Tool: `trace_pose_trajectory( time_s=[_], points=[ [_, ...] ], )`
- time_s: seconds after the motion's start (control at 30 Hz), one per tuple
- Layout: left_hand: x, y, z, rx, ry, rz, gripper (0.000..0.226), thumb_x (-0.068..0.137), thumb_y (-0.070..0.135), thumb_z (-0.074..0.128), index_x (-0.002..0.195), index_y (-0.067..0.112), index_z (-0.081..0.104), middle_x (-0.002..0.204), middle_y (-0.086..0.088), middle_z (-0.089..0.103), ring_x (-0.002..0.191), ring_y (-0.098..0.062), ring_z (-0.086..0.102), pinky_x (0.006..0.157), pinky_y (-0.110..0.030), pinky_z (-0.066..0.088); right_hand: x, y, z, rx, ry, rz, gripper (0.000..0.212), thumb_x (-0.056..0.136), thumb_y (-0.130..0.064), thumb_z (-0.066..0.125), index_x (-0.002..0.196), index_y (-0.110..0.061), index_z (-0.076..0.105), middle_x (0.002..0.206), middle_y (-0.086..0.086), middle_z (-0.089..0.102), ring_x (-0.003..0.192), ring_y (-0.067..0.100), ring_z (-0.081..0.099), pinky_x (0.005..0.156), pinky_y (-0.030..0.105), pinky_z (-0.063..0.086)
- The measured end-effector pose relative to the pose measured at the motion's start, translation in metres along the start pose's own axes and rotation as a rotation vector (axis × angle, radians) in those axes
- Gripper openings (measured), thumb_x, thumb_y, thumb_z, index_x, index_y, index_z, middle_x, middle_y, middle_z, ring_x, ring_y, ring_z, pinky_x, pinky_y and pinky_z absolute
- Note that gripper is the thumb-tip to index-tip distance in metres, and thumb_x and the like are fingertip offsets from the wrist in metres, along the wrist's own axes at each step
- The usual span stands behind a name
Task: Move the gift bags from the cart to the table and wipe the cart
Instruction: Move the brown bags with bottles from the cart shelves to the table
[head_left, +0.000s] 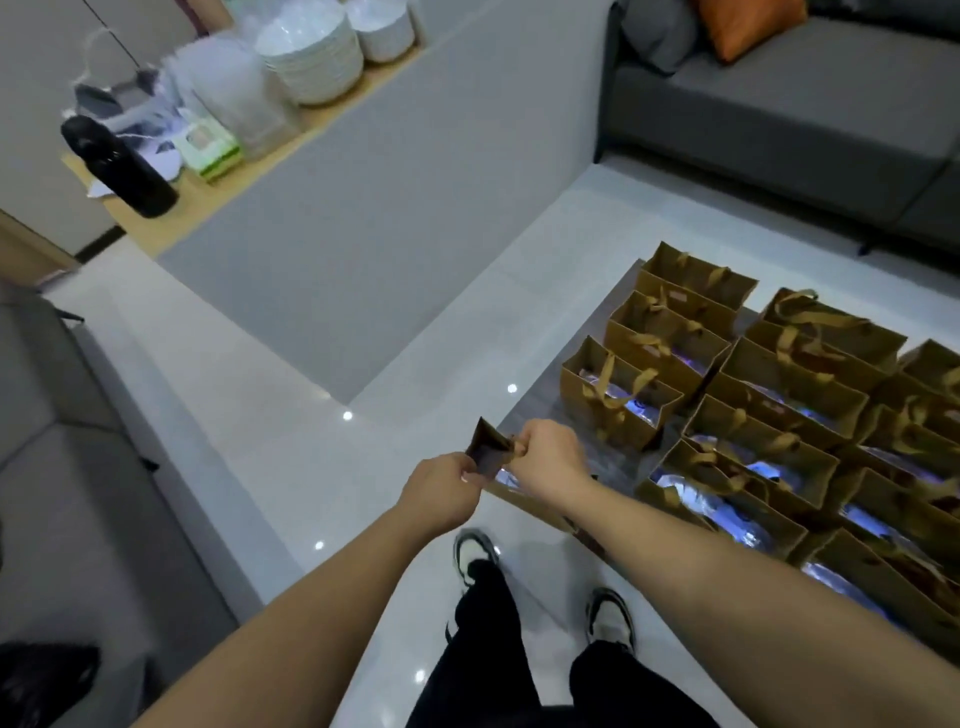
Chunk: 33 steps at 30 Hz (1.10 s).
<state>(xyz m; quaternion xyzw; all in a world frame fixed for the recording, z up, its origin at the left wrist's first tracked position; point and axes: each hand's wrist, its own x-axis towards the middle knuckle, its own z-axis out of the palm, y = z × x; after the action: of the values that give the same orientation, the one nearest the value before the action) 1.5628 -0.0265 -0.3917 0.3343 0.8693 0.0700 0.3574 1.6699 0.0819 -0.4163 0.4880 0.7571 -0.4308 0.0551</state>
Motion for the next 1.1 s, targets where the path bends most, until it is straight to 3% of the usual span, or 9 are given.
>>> trace_pose_trajectory(
  time_s=[0.13, 0.23, 0.33, 0.57, 0.7, 0.83, 1.0, 1.1],
  points=[
    [0.063, 0.002, -0.001, -0.013, -0.087, 0.015, 0.037, 0.096, 0.024, 0.055, 0.132, 0.019, 0.063, 0.132, -0.006, 0.063, 0.119, -0.025, 0.058, 0.089, -0.026, 0.044, 0.039, 0.009, -0.007, -0.033, 0.030, 0.080, 0.033, 0.089, -0.038, 0.068, 0.067, -0.019, 0.051, 0.075, 0.005, 0.060, 0.081, 0.026, 0.061, 0.063, 0.032, 0.044],
    [0.105, 0.012, -0.002, 0.001, -0.162, 0.049, 0.030, 0.095, 0.024, 0.054, 0.122, 0.020, 0.067, 0.122, -0.007, 0.067, 0.111, -0.027, 0.060, 0.087, -0.028, 0.047, 0.063, 0.019, -0.012, -0.031, 0.082, 0.170, 0.032, 0.088, -0.037, 0.070, 0.070, -0.022, 0.049, 0.076, 0.000, 0.056, 0.080, 0.022, 0.059, 0.056, 0.029, 0.037],
    [0.140, 0.024, -0.003, 0.034, -0.240, 0.112, 0.027, 0.095, 0.021, 0.053, 0.116, 0.018, 0.070, 0.119, -0.010, 0.069, 0.110, -0.030, 0.061, 0.088, -0.029, 0.048, 0.086, 0.030, -0.016, -0.035, 0.081, 0.243, 0.027, 0.086, -0.037, 0.070, 0.075, -0.020, 0.052, 0.080, 0.002, 0.059, 0.082, 0.023, 0.059, 0.062, 0.031, 0.041],
    [0.199, 0.048, -0.006, 0.132, -0.343, 0.205, 0.030, 0.095, 0.022, 0.056, 0.121, 0.014, 0.069, 0.125, -0.013, 0.067, 0.117, -0.032, 0.060, 0.097, -0.033, 0.048, 0.107, 0.050, -0.017, -0.085, 0.140, 0.354, 0.023, 0.089, -0.035, 0.068, 0.089, -0.018, 0.052, 0.089, 0.003, 0.059, 0.088, 0.025, 0.059, 0.067, 0.031, 0.037],
    [0.205, 0.068, -0.003, 0.189, -0.382, 0.260, 0.027, 0.096, 0.024, 0.058, 0.119, 0.015, 0.067, 0.118, -0.010, 0.068, 0.109, -0.031, 0.062, 0.094, -0.037, 0.053, 0.099, 0.051, -0.017, -0.089, 0.250, 0.381, 0.027, 0.087, -0.036, 0.069, 0.104, -0.018, 0.061, 0.100, 0.004, 0.063, 0.096, 0.026, 0.060, 0.078, 0.036, 0.051],
    [0.197, 0.092, 0.000, 0.223, -0.393, 0.332, 0.015, 0.094, 0.028, 0.060, 0.104, 0.023, 0.068, 0.101, -0.004, 0.069, 0.097, -0.024, 0.063, 0.089, -0.037, 0.054, 0.080, 0.059, -0.024, -0.085, 0.300, 0.395, 0.047, 0.088, -0.038, 0.069, 0.129, -0.017, 0.060, 0.119, 0.007, 0.063, 0.111, 0.030, 0.057, 0.093, 0.041, 0.051],
    [0.166, 0.134, 0.004, 0.216, -0.340, 0.407, 0.020, 0.095, 0.025, 0.061, 0.112, 0.021, 0.070, 0.109, -0.005, 0.069, 0.103, -0.026, 0.064, 0.094, -0.040, 0.055, 0.041, 0.081, -0.043, -0.090, 0.330, 0.444, 0.049, 0.089, -0.041, 0.068, 0.132, -0.021, 0.058, 0.120, 0.006, 0.064, 0.114, 0.029, 0.056, 0.094, 0.039, 0.050],
    [0.141, 0.157, 0.010, 0.191, -0.264, 0.456, 0.015, 0.098, 0.025, 0.057, 0.110, 0.023, 0.066, 0.105, -0.002, 0.067, 0.095, -0.023, 0.061, 0.085, -0.035, 0.055, 0.019, 0.098, -0.055, -0.071, 0.363, 0.415, 0.059, 0.089, -0.043, 0.070, 0.141, -0.022, 0.052, 0.124, 0.004, 0.063, 0.118, 0.027, 0.055, 0.096, 0.040, 0.050]
  ],
)
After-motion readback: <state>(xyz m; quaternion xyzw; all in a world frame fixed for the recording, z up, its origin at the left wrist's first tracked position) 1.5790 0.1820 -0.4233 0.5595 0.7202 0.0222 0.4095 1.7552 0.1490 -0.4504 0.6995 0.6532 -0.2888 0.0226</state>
